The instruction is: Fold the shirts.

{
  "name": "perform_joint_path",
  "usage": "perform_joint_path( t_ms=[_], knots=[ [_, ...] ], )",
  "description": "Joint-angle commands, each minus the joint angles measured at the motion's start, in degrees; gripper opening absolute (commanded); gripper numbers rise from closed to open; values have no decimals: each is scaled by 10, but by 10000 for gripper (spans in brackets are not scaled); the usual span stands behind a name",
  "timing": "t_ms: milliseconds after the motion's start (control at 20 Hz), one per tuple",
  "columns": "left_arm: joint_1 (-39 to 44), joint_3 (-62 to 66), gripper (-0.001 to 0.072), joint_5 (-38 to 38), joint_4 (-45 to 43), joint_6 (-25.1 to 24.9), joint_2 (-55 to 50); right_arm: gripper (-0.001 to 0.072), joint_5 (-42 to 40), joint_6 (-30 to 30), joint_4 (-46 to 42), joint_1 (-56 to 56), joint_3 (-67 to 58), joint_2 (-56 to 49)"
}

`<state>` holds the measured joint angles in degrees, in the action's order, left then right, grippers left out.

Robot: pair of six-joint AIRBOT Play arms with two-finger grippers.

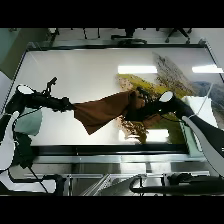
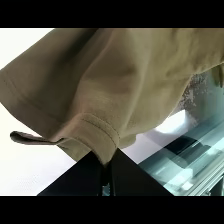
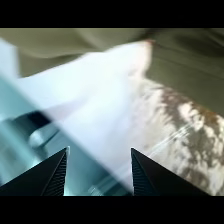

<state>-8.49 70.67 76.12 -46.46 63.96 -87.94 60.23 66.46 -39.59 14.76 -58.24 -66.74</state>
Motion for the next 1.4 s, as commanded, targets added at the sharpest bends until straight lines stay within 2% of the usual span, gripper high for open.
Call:
perform_joint_path(
  t_ms=[0,100,250,600,650,700,750,800,900,1000,1200,1350],
  knots=[
    [-1,24,13,3,0,-1,-3,465,-166,8,5,32,45,-14],
    [-1,27,13,3,0,-1,-3,463,-240,8,12,33,44,-16],
    [-1,26,13,2,-1,-1,-3,463,-308,8,24,33,44,-18],
    [-1,26,13,-2,-1,-1,-3,458,-346,8,84,59,43,-59],
    [-1,26,13,-2,-1,-1,-3,355,-348,8,90,65,43,-67],
    [-1,26,13,-1,0,-1,-3,190,-348,8,96,69,43,-72],
    [-1,26,13,2,0,-1,-3,84,-344,4,107,72,43,-73],
    [-1,26,13,8,0,-1,-3,28,-332,-13,125,72,43,-66],
    [-4,26,12,28,0,-1,11,28,-266,-43,135,53,26,-29],
    [-17,27,12,29,9,1,53,27,-185,-44,135,11,-14,44],
    [-83,89,12,76,145,2,169,27,-58,-43,139,-113,-151,213],
    [-131,165,12,83,248,3,270,27,-31,-41,139,-190,-248,313]
  ],
)
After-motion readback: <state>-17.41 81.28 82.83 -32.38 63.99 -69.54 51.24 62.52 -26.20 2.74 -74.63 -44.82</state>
